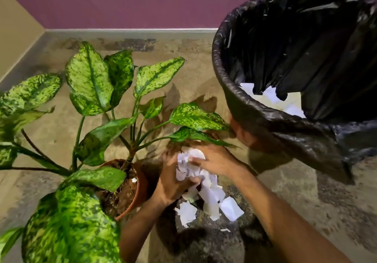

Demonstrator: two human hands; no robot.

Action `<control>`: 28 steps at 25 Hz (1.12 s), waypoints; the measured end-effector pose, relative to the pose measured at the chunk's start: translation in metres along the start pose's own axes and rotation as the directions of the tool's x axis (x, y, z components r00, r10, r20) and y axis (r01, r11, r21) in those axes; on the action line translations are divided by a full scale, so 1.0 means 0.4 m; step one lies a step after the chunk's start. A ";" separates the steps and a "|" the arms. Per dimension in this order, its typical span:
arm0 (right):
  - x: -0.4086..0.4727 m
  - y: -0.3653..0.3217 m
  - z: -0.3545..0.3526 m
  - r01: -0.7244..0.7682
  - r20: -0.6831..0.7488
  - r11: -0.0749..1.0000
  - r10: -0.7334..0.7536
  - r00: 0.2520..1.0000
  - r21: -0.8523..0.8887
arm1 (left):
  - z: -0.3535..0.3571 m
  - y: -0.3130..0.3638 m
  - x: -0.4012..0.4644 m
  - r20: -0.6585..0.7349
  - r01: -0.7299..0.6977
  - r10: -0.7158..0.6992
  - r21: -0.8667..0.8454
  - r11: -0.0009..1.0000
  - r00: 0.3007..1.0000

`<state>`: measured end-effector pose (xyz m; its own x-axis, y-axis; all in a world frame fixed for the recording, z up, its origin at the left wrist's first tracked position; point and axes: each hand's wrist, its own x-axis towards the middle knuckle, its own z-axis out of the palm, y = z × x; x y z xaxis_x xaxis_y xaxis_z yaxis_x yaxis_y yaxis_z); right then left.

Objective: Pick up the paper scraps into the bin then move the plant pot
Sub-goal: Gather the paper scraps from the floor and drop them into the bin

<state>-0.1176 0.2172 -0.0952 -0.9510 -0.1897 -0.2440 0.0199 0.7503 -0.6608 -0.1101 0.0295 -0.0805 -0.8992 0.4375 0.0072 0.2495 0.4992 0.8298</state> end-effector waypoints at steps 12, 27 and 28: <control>-0.203 0.003 -0.017 0.285 0.157 0.915 -0.249 0.956 -0.285 | 0.058 0.036 -0.160 0.193 -0.058 0.059 -0.008 0.998 0.980; -0.412 0.023 0.020 -0.125 0.035 0.880 0.159 0.987 -0.457 | 0.094 0.047 -0.274 0.366 0.085 -0.288 0.482 0.872 0.885; -0.401 0.016 0.027 -0.131 0.002 0.907 0.143 0.990 -0.400 | 0.104 0.060 -0.269 0.366 0.025 -0.177 0.384 0.923 0.914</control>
<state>0.0385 0.2457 -0.0678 -0.9376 -0.0816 -0.3379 0.0188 0.9588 -0.2836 0.0076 0.0255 -0.0846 -0.7340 0.5851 -0.3448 0.3456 0.7589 0.5519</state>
